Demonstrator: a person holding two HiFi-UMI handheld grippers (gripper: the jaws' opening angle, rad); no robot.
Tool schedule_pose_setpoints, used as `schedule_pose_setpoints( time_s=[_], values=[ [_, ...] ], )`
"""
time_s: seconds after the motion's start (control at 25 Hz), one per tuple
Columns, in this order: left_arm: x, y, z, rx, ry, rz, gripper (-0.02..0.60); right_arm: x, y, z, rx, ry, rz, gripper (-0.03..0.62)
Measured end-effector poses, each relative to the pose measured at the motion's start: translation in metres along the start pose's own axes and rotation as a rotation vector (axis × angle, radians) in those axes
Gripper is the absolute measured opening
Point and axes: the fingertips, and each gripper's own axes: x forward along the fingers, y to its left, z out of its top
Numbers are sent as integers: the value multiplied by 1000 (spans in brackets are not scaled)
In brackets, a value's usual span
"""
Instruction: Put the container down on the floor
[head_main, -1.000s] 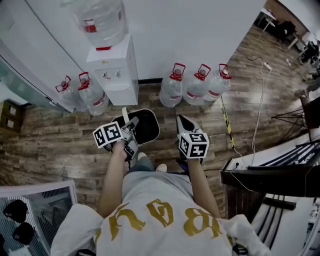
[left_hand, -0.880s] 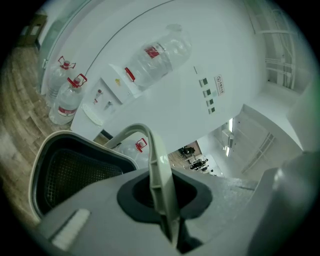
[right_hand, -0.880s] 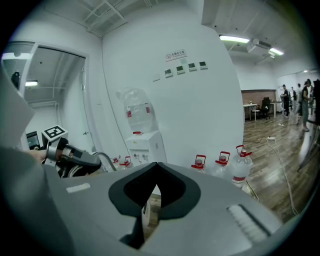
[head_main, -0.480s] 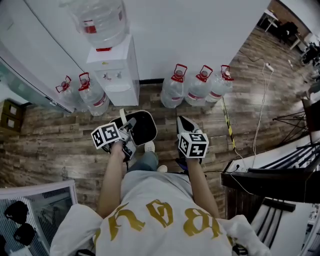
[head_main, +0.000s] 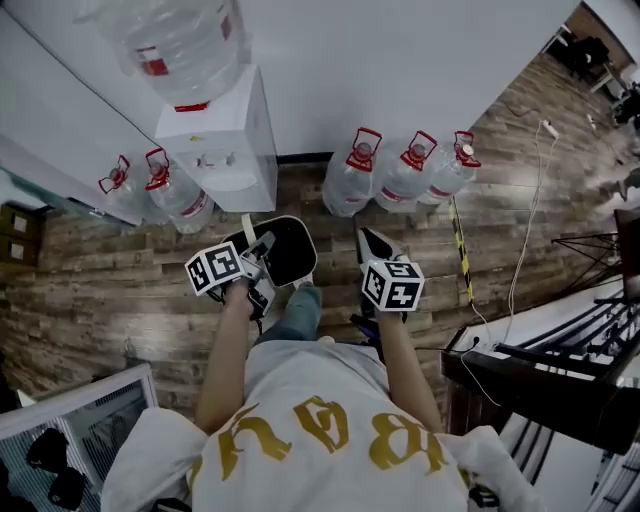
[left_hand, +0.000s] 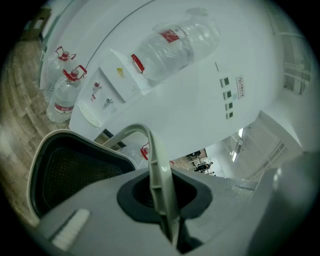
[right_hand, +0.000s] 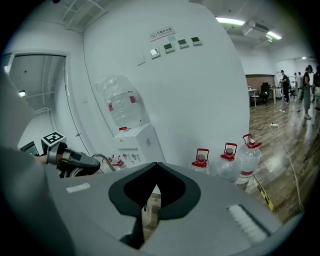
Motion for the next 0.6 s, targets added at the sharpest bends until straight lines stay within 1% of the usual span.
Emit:
schedule_pose_setpoints(
  time_s=[0.12,0.36,0.6],
  values=[
    [37,3,27,-3,24,9,21,39,-15,22,-8,23,-18,29],
    [112,13,71,6,104,40,17,108,-39,67,-3,46,-51,29],
    [175,18,108,-5,158,41,14,157,-67,92,2,79,-102,29]
  ],
)
